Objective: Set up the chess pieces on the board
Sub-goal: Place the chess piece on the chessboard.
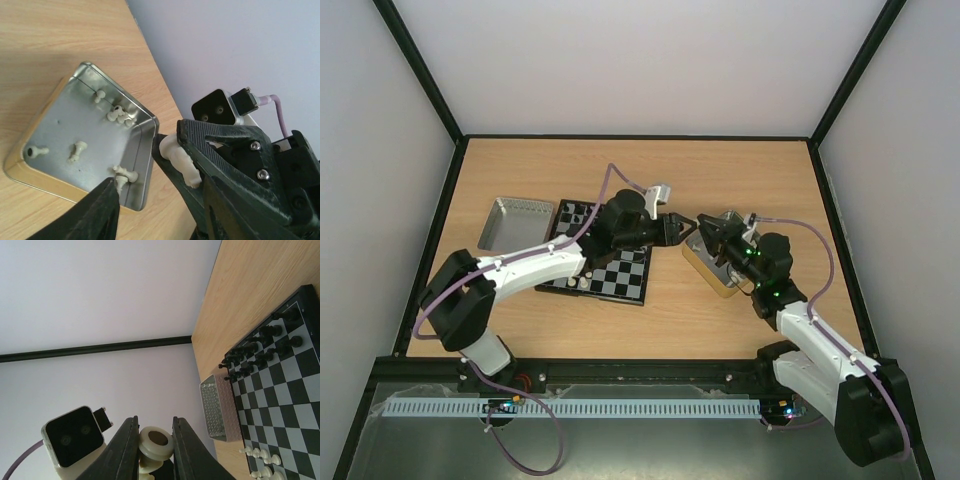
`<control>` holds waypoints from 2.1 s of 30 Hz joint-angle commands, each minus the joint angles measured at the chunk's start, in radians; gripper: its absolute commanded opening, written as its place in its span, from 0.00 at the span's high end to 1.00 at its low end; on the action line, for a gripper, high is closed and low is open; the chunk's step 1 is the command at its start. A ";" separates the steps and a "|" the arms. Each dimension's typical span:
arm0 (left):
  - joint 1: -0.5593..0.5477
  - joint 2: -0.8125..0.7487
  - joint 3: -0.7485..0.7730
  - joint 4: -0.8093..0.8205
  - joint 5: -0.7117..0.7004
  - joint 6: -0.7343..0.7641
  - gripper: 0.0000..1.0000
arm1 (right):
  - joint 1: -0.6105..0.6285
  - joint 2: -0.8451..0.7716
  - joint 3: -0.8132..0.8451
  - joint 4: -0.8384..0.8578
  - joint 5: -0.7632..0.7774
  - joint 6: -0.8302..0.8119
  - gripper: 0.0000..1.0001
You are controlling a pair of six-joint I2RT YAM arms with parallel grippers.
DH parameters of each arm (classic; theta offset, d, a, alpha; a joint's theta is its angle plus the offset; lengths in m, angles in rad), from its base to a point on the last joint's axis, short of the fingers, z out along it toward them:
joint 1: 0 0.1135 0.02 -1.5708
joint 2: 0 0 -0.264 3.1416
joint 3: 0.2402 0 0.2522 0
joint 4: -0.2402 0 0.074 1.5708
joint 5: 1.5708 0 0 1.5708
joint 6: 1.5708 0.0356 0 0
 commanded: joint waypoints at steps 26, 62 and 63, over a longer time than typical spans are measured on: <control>-0.010 0.006 0.042 0.013 0.041 0.015 0.98 | 0.007 -0.025 0.029 0.018 -0.078 -0.134 0.75; 0.028 0.197 0.254 -1.245 -0.219 0.484 0.98 | 0.007 -0.018 0.099 -0.395 0.208 -0.480 0.33; 0.029 0.204 0.256 -1.242 -0.211 0.488 0.98 | 0.007 -0.018 0.098 -0.396 0.210 -0.480 0.33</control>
